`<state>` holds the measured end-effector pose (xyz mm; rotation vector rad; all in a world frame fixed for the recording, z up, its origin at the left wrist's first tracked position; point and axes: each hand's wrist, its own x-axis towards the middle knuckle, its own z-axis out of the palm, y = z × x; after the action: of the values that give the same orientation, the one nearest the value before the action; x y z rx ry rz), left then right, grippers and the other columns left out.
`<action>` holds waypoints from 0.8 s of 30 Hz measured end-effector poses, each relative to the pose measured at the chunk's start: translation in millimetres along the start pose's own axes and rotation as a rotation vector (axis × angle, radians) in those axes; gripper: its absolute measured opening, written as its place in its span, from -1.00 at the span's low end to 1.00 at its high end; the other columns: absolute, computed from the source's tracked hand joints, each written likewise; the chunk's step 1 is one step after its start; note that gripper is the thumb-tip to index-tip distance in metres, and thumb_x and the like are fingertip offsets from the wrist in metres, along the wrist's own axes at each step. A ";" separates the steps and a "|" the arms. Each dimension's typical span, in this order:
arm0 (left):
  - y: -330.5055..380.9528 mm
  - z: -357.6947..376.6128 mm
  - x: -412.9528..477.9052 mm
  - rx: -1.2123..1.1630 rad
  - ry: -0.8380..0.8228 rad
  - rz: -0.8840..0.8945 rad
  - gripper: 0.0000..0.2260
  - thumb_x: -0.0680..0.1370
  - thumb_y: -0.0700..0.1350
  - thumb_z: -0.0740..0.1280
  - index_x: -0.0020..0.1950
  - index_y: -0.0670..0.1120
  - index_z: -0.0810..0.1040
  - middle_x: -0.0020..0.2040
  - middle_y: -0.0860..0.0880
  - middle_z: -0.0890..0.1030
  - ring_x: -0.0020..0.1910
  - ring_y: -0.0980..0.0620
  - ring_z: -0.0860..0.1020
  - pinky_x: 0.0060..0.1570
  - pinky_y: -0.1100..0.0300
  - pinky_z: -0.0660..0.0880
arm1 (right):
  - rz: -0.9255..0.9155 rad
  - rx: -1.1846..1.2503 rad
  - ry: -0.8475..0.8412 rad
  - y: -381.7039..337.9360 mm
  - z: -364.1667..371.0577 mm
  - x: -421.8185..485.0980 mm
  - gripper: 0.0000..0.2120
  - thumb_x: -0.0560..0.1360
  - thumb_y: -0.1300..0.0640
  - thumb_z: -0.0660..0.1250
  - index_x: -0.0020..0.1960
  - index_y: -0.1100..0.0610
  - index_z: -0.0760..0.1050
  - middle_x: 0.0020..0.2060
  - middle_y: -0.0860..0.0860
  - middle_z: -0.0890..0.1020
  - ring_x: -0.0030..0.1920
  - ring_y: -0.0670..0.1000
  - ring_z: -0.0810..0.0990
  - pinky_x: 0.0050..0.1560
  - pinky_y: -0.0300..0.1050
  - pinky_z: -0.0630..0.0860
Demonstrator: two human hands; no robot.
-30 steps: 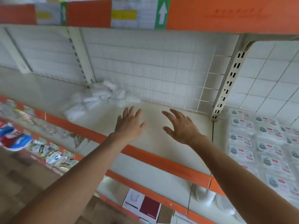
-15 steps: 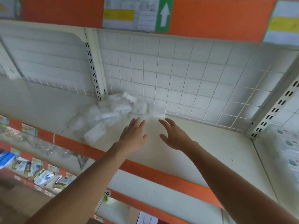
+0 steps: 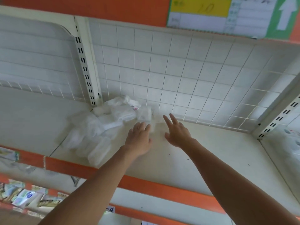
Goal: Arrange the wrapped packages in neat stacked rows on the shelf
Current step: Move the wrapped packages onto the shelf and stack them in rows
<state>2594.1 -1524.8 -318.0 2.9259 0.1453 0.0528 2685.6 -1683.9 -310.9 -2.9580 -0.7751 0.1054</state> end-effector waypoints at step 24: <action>35.4 26.6 -8.4 -0.286 0.139 0.233 -0.65 0.46 0.04 0.39 0.18 -0.05 0.46 0.27 -0.03 0.35 0.26 -0.11 0.31 0.16 0.08 0.42 | 0.078 0.090 0.155 49.9 -4.8 -46.2 -0.65 0.52 -0.06 0.34 0.22 0.07 0.39 0.27 -0.01 0.48 0.24 0.12 0.46 0.13 0.03 0.43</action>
<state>2590.3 -1565.6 -336.7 2.6371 -0.1690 0.2880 2670.1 -1750.3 -308.8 -2.8691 -0.6192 -0.0811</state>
